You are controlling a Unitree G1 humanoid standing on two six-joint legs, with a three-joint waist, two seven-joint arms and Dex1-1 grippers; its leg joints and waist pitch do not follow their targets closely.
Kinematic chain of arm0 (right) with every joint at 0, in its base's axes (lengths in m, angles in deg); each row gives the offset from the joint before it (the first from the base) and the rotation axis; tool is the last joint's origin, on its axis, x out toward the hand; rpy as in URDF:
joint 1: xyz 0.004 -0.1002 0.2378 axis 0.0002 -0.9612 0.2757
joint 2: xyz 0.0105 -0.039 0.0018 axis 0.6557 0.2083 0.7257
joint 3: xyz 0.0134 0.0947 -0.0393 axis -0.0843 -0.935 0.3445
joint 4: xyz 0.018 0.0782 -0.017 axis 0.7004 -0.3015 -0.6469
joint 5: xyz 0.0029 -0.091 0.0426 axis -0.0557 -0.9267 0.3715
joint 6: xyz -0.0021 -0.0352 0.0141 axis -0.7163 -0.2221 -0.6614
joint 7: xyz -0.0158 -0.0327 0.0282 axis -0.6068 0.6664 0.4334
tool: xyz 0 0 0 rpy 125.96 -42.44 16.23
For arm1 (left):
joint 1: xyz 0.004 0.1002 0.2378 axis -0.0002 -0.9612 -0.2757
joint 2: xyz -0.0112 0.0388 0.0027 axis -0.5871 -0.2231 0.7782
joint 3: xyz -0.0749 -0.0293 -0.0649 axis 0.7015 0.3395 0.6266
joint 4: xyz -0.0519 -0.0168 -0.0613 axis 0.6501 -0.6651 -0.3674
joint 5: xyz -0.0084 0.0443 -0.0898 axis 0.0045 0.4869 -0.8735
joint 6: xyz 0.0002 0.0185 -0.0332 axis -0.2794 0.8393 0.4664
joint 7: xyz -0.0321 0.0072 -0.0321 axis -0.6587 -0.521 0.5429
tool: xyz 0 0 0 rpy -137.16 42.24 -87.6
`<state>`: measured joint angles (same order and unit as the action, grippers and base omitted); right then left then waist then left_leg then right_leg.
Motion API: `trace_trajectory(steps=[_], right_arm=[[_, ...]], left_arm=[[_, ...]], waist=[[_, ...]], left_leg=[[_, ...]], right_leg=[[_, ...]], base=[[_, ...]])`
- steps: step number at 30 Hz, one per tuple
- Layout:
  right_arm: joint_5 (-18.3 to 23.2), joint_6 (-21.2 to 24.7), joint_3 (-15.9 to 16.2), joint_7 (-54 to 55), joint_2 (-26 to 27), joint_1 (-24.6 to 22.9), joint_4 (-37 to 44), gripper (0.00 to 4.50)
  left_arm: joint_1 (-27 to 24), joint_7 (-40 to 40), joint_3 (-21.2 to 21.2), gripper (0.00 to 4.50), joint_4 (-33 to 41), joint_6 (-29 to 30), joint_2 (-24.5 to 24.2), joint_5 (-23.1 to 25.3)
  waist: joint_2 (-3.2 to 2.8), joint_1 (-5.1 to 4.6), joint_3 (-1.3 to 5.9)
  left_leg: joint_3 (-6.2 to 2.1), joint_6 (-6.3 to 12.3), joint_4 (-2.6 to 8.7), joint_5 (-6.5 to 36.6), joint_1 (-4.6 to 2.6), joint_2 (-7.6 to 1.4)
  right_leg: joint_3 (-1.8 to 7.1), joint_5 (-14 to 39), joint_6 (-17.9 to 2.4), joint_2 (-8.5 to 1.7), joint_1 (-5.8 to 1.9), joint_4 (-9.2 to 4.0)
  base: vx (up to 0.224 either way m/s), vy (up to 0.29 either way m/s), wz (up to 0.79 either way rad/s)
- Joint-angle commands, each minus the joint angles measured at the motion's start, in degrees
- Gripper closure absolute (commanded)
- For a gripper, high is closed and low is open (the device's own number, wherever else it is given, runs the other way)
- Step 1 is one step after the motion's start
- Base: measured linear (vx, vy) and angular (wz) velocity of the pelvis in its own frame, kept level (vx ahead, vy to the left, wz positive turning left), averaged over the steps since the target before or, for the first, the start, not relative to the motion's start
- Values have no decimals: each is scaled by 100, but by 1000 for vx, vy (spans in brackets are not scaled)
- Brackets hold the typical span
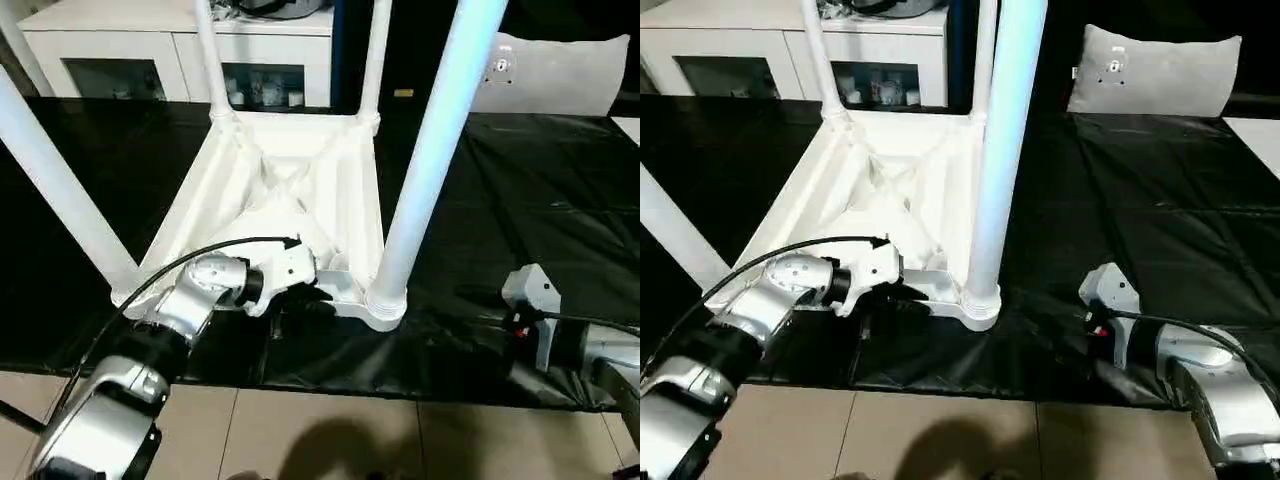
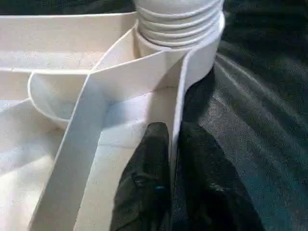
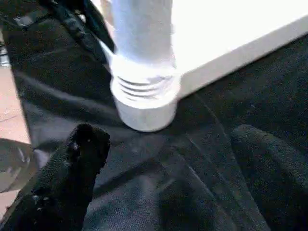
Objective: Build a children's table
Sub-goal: Rotate leg to tighten
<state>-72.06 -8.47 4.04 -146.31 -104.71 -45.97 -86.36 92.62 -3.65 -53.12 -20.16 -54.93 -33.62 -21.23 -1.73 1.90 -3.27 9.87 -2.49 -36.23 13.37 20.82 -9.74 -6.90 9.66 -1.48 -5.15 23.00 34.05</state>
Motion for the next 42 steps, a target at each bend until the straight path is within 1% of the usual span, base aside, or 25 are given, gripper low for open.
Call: trace_trajectory(steps=[1,3,7,10,11,13,14,15,16,17,18,19,20,21,23,25,26,27,28,31,34,38,39,41,42], right_arm=[[149,241,-3,64,0,137,369,0],[282,405,-41,107,34,275,549,0],[339,468,-18,119,87,438,594,0],[271,409,115,-20,60,561,541,0],[262,393,192,-115,56,630,497,0],[322,419,259,-242,93,739,404,28],[392,459,290,-316,126,832,297,28],[416,474,327,-374,131,884,231,38],[438,494,374,-455,134,953,135,61],[443,491,421,-535,149,1019,33,61],[432,483,460,-587,186,1108,-106,70],[431,483,462,-589,187,1112,-112,76],[373,422,529,-637,288,1289,-398,93],[373,422,529,-637,288,1289,-398,93],[233,266,634,-664,420,1523,-827,120],[246,255,663,-720,484,1629,-1004,128],[279,285,671,-756,521,1681,-1077,142],[301,306,680,-785,544,1713,-1124,154],[316,326,701,-823,559,1747,-1172,163],[346,381,774,-925,582,1784,-1253,186],[379,422,771,-954,594,1767,-1251,213],[446,522,726,-982,653,1754,-1287,244],[495,586,719,-984,674,1727,-1244,246],[647,845,716,-901,748,1607,-989,250],[647,845,716,-901,748,1607,-989,253]], left_arm=[[72,-67,-32,434,-188,-6,-79,130],[115,89,-50,448,-210,1,-87,103],[157,235,-63,449,-275,-22,-75,101],[216,318,-97,449,-397,-136,-79,157],[226,360,-75,449,-420,-202,-67,124],[214,428,-25,450,-377,-232,-41,31],[210,487,8,450,-337,-255,-15,-37],[198,540,23,450,-300,-262,-4,-72],[193,598,35,450,-270,-248,9,-103],[177,652,34,450,-228,-230,15,-126],[170,670,23,450,-206,-223,21,-123],[169,670,22,450,-205,-223,21,-122],[159,682,-1,450,-196,-240,36,-102],[159,682,-1,450,-196,-240,36,-102],[142,692,-25,450,-182,-253,50,-86],[134,696,-31,450,-175,-249,55,-79],[134,695,-36,450,-183,-251,56,-70],[135,693,-38,450,-190,-251,56,-65],[137,694,-39,450,-196,-247,55,-60],[126,720,-45,450,-188,-213,32,-50],[128,733,-47,450,-185,-191,21,-45],[139,762,-29,450,-195,-129,23,-59],[137,734,-27,450,-189,-68,26,-49],[126,585,-4,450,-146,261,74,-36],[126,585,-4,450,-146,261,74,-36]], waist=[[85,34,366],[83,26,373],[68,37,404],[61,49,419],[49,44,414],[56,39,406],[70,44,403],[62,49,408],[57,52,407],[69,63,412],[62,69,422],[71,65,427],[65,67,432],[83,67,435],[73,82,445],[73,95,444],[71,114,448],[85,126,451],[74,136,457],[79,147,446],[80,162,448],[59,169,451],[45,168,449],[22,176,453],[31,171,451]], left_leg=[[-172,517,511,913,19,-366],[-170,532,506,848,24,-362],[-149,575,483,567,12,-376],[-139,621,470,462,22,-369],[-140,637,474,485,26,-363],[-136,627,474,568,25,-363],[-129,609,474,617,15,-366],[-129,598,473,615,7,-366],[-130,581,476,605,10,-369],[-129,578,476,562,8,-378],[-130,585,469,531,5,-378],[-133,602,471,459,12,-386],[-127,619,461,408,10,-387],[-128,627,461,379,18,-387],[-122,649,451,257,19,-386],[-113,650,447,219,13,-387],[-111,667,443,189,9,-393],[-110,679,442,169,6,-398],[-113,691,442,147,6,-399],[-106,683,443,203,6,-399],[-106,656,443,203,12,-396],[-105,616,445,229,3,-394],[-107,611,446,226,5,-395],[-113,594,446,223,3,-402],[-110,593,449,214,2,-409]], right_leg=[[346,2186,-779,-463,-354,-523],[348,2061,-836,-465,-357,-507],[370,1514,-1070,-469,-348,-434],[372,1197,-1181,-469,-366,-400],[365,1178,-1196,-464,-374,-401],[360,1277,-1213,-474,-381,-409],[363,1411,-1192,-475,-371,-423],[363,1442,-1192,-476,-371,-422],[363,1468,-1190,-472,-368,-426],[370,1408,-1202,-472,-368,-412],[370,1336,-1228,-472,-369,-396],[369,1206,-1279,-472,-369,-373],[372,1079,-1321,-471,-363,-358],[371,1030,-1344,-477,-371,-348],[372,877,-1407,-479,-369,-319],[374,824,-1425,-474,-369,-311],[379,788,-1425,-477,-374,-307],[379,759,-1429,-476,-374,-299],[376,724,-1453,-481,-375,-285],[374,819,-1425,-479,-376,-299],[375,883,-1388,-482,-379,-307],[372,925,-1361,-474,-374,-315],[372,907,-1371,-472,-375,-309],[373,846,-1405,-475,-382,-301],[377,820,-1405,-472,-378,-304]], base=[[0,0,0],[0,0,0],[0,0,0],[0,0,0],[0,0,0],[0,0,0],[0,0,0],[0,0,0],[0,0,0],[0,0,0],[0,0,0],[0,0,0],[0,0,0],[0,0,0],[0,0,0],[0,0,0],[0,0,0],[0,0,0],[0,0,0],[0,0,0],[0,0,0],[0,0,0],[0,0,0],[0,0,0],[0,0,0]])
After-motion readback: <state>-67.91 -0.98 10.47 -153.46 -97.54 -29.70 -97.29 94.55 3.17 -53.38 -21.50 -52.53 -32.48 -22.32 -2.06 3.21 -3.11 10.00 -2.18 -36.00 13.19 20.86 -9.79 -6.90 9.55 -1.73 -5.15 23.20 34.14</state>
